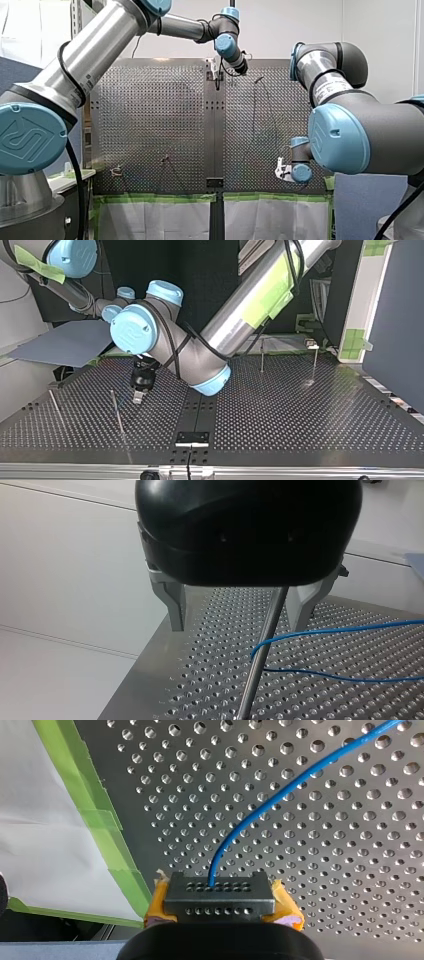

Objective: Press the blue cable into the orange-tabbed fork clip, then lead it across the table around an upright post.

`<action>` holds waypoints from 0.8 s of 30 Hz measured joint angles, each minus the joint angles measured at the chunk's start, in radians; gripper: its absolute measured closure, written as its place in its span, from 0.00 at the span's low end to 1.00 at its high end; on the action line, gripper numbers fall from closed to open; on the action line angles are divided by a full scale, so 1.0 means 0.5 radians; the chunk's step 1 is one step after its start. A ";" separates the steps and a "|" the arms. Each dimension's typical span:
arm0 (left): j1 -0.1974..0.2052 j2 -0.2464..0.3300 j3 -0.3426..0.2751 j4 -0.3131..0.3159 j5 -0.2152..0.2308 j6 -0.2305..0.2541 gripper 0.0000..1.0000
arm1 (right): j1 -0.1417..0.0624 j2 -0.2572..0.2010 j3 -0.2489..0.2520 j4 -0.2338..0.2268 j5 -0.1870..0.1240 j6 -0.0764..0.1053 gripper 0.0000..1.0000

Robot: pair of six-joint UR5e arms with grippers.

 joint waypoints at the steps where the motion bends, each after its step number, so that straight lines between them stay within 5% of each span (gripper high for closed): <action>1: 0.000 0.000 0.000 0.000 0.000 0.000 0.01 | 0.000 0.000 0.000 0.000 0.000 0.000 1.00; 11: -0.001 0.001 -0.001 -0.019 -0.011 0.003 0.01 | 0.000 0.000 0.000 0.002 0.000 0.000 1.00; 17: -0.019 0.027 -0.049 -0.093 -0.100 0.021 0.01 | 0.000 0.000 0.000 0.003 0.000 0.000 1.00; 24: -0.024 0.129 -0.158 -0.022 -0.210 0.065 0.01 | 0.000 0.000 0.000 0.004 -0.005 -0.005 1.00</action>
